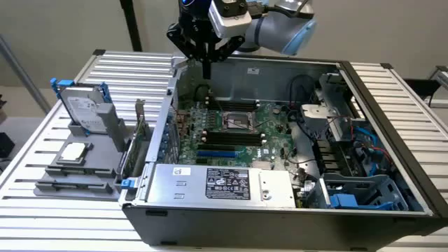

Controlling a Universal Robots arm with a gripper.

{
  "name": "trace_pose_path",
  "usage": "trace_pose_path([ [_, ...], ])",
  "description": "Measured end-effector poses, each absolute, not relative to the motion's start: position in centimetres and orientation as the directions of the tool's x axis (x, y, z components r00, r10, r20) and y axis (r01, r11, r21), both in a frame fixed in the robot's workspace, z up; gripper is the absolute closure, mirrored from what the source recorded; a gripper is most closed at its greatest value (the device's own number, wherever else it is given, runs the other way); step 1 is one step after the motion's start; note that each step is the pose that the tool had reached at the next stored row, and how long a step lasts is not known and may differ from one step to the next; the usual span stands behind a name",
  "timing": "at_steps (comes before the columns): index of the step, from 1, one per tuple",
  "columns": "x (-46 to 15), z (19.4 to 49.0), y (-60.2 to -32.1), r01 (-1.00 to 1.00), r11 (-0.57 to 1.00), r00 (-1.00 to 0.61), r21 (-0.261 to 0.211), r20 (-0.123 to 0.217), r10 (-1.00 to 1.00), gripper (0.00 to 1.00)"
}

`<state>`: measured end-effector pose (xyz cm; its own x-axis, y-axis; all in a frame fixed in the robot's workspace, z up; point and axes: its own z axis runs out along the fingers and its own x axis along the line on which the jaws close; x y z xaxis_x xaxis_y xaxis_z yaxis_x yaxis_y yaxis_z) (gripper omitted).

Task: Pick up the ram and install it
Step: 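Reach for the ram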

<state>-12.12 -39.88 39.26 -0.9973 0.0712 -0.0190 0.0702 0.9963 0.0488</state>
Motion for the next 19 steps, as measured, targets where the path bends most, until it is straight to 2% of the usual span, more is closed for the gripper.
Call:
trace_pose_path([
  [19,-13.09,39.26,-40.68,0.070,0.996,-0.997,0.048,-0.019,0.071,0.89],
])
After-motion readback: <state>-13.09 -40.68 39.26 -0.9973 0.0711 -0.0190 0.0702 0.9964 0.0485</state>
